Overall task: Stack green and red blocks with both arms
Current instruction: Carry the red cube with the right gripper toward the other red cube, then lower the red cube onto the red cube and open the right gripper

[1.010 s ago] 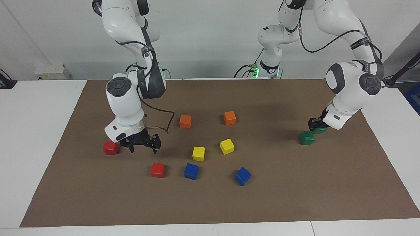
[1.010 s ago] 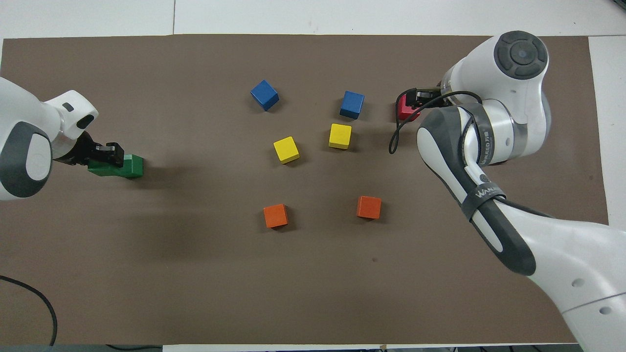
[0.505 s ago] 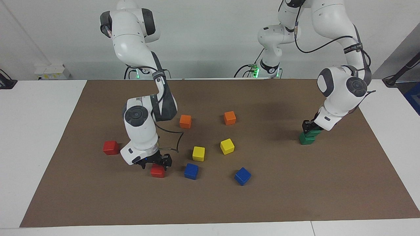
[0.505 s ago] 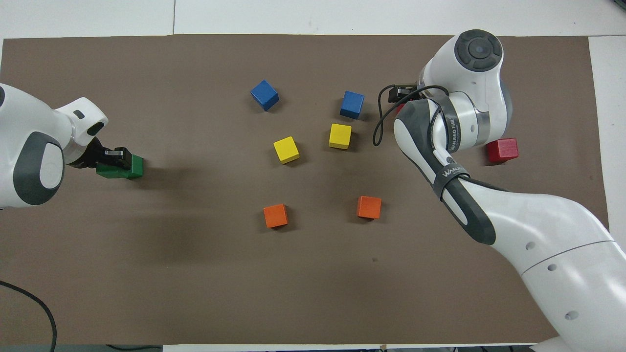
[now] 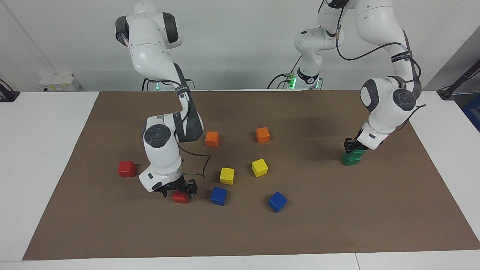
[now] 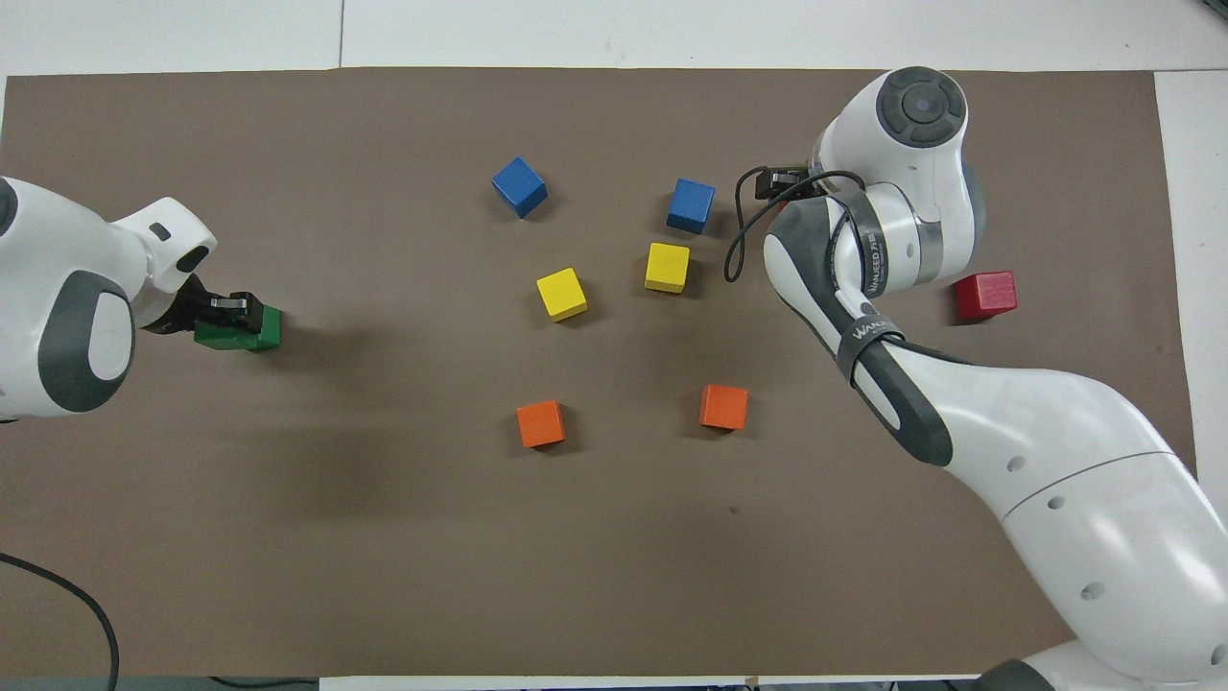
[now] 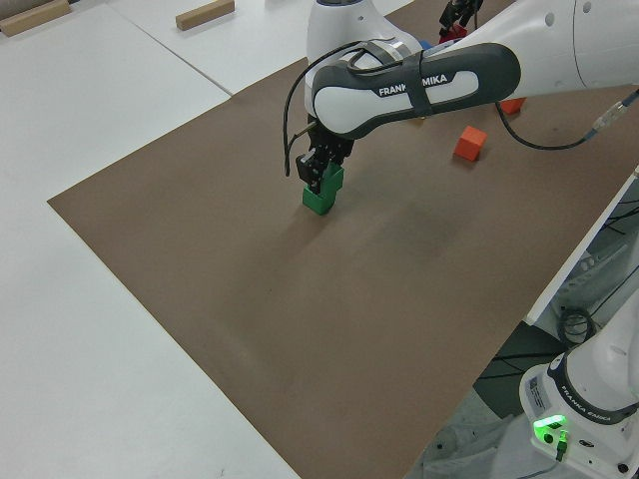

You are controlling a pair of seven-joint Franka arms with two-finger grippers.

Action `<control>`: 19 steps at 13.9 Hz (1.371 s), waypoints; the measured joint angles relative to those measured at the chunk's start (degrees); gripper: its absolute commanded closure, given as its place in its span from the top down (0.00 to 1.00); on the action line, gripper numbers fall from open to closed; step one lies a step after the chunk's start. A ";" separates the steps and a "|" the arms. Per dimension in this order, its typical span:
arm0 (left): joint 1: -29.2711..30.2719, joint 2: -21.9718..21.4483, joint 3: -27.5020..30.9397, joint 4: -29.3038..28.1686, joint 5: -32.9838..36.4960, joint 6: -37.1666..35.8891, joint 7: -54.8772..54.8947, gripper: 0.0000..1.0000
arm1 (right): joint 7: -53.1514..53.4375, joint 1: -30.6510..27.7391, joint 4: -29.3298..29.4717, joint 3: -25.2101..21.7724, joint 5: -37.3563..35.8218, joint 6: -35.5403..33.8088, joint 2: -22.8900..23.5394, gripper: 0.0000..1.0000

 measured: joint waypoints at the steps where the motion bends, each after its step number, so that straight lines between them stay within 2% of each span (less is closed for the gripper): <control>1: 0.00 -0.03 0.00 -0.08 -0.07 0.17 0.00 0.00 | 0.00 0.00 -0.01 0.00 0.00 0.00 0.02 0.00; 4: 0.00 -0.21 0.01 -0.50 -0.15 1.03 0.00 0.00 | 0.05 -0.02 -0.04 0.00 0.03 -0.02 0.11 0.00; 5: 0.00 -0.24 0.01 -0.55 -0.16 1.07 0.00 0.19 | 0.05 -0.10 -0.03 -0.02 0.02 -0.07 0.11 0.00; 6: 0.00 -0.27 0.00 -0.60 -0.16 1.08 0.00 0.67 | 0.05 -0.27 0.01 -0.06 0.02 -0.32 0.09 0.00; 7: -0.02 -0.36 -0.03 -0.74 -0.16 1.12 0.02 1.00 | -0.12 -0.47 0.22 -0.20 0.01 -1.26 -0.07 0.00; 9: -0.08 -0.91 -0.10 -1.45 -0.17 1.17 0.05 1.00 | -2.42 -1.36 0.63 -0.44 -0.02 -4.37 -2.00 0.00; 11: -0.08 -1.22 -0.09 -2.40 -0.17 1.16 0.08 1.00 | -9.06 -3.98 -0.73 -0.54 -0.03 -8.13 -6.52 0.00; 13: -0.07 -1.26 -0.01 -2.73 -0.17 1.11 0.08 1.00 | -17.36 -8.16 -7.64 -0.54 -0.01 -8.27 -13.52 0.00; 16: -0.07 -2.13 0.01 -2.56 -0.17 0.72 0.08 1.00 | -26.71 -13.86 -20.45 -0.55 -0.01 -2.03 -21.49 0.00; 19: -0.08 -3.90 -0.05 1.61 -0.19 -5.52 0.08 1.00 | -30.06 -16.26 -28.58 -0.55 -0.01 5.64 -23.78 0.00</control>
